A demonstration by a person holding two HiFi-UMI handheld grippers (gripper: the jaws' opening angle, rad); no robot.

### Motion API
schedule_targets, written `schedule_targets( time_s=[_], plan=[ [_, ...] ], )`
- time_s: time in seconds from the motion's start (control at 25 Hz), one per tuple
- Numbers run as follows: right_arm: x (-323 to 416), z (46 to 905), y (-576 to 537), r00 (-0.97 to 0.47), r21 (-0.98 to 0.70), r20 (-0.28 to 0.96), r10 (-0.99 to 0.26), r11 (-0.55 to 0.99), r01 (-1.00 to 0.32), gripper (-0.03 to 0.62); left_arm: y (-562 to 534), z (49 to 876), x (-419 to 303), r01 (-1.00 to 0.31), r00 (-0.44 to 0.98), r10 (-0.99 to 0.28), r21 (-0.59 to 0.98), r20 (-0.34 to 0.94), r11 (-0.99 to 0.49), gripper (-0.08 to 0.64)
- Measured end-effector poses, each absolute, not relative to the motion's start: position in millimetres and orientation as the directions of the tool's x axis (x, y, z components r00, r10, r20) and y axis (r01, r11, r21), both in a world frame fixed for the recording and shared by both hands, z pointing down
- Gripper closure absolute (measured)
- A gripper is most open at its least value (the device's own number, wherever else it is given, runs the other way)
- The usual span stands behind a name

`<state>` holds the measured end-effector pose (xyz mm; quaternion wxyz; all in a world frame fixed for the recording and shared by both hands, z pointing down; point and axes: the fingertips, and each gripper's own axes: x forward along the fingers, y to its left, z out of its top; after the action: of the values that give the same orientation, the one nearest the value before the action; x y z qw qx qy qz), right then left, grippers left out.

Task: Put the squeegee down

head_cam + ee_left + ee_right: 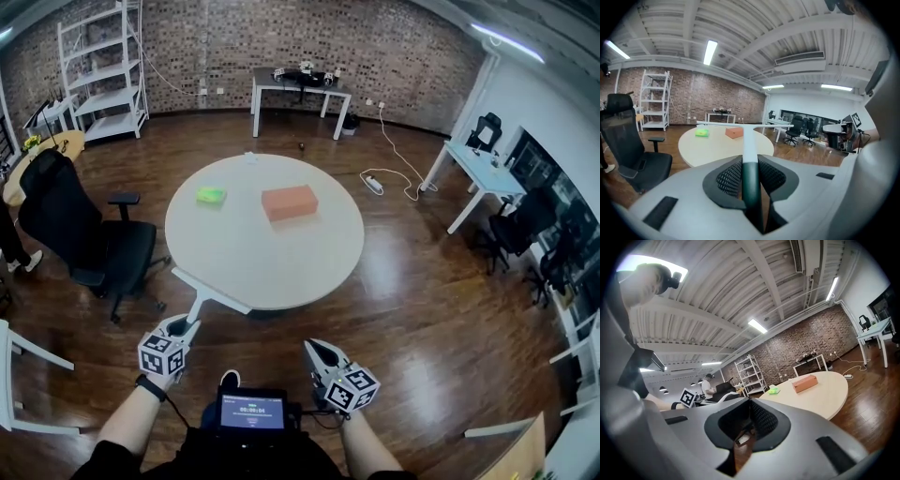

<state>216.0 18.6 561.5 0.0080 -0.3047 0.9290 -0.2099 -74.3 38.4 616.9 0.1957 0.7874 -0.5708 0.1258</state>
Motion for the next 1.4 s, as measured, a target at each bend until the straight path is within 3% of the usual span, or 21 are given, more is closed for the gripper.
schedule_targets(
  time_s=[0.6,0.96,1.4],
  plan=[
    [113.6,569.7,-110.3,-0.800,-0.372,0.169,-0.576,0.714,-0.593,0.561,-149.4,641.7,-183.8,-0.945,0.328,-0.841,0.161,0.430,-0.286,0.465],
    [48.4,572.1,-163.9,-0.805,-0.381,0.169,-0.569,0.715,-0.586,0.561,-258.4,696.9,-240.8,-0.953,0.304,-0.805,0.156,0.509,-0.261,0.465],
    [29.3,590.7,-206.8,-0.776,-0.404,0.215,-0.593,0.669,-0.623,0.561,-352.8,755.6,-265.2,-0.951,0.308,-0.766,0.181,0.565,-0.250,0.465]
  ],
)
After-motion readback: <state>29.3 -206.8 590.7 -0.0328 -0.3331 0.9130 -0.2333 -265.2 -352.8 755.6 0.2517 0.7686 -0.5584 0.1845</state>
